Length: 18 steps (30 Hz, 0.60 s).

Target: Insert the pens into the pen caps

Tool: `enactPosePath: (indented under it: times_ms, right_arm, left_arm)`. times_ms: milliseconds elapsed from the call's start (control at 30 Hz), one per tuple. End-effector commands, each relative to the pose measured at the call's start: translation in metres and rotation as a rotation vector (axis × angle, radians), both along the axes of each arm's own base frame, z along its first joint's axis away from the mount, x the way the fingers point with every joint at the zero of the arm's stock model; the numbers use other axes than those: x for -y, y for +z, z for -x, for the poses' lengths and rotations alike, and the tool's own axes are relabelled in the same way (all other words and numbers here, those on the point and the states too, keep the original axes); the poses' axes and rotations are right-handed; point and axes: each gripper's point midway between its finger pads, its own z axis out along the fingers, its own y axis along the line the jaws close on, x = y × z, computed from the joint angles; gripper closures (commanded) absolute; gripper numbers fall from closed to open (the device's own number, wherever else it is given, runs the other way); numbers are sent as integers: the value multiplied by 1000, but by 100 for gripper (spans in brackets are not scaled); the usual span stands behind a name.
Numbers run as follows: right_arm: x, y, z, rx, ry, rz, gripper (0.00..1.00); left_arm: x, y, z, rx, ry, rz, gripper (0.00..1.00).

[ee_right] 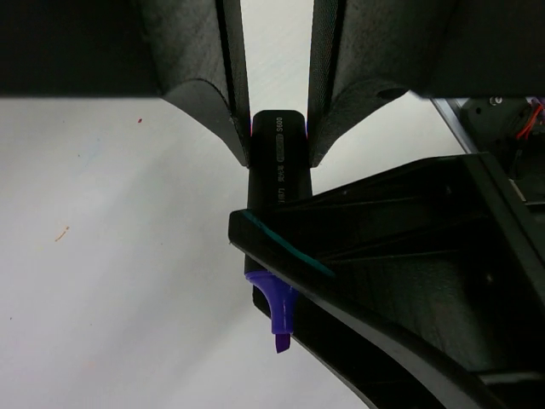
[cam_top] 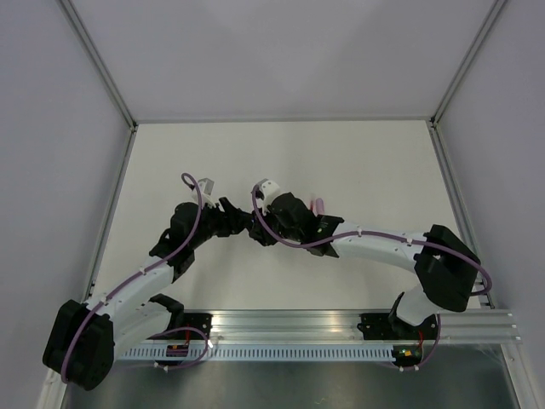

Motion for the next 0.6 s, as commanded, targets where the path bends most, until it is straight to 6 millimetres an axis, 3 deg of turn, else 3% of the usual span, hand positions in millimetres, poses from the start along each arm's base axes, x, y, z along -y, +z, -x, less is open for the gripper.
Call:
enactPosePath:
  times_ms: [0, 133, 167, 233, 300, 333, 367, 433, 567]
  right_arm:
    - [-9, 32, -1, 46, -9, -111, 100]
    - [-11, 36, 3, 52, 5, -134, 100]
    - [-11, 37, 4, 53, 10, -137, 100]
    - [-12, 40, 8, 55, 38, -144, 98]
    - [-14, 46, 15, 62, 82, -158, 89]
    - [-13, 48, 18, 73, 109, -157, 77]
    - [-13, 52, 21, 80, 128, -166, 72]
    - [-11, 61, 35, 93, 202, -189, 60]
    - [-6, 86, 55, 136, 297, -277, 55]
  left_arm:
    - [8, 19, -1, 50, -36, 63, 37]
    - [17, 22, 5, 59, -98, 92, 49]
    - [23, 29, 9, 82, -140, 115, 69]
    - [28, 34, 15, 104, -183, 139, 83]
    - [35, 49, 25, 170, -254, 181, 97]
    - [37, 56, 30, 191, -279, 204, 98]
    - [40, 58, 40, 206, -329, 222, 98]
    - [41, 83, 52, 305, -373, 272, 98]
    - [37, 102, 78, 413, -432, 335, 98]
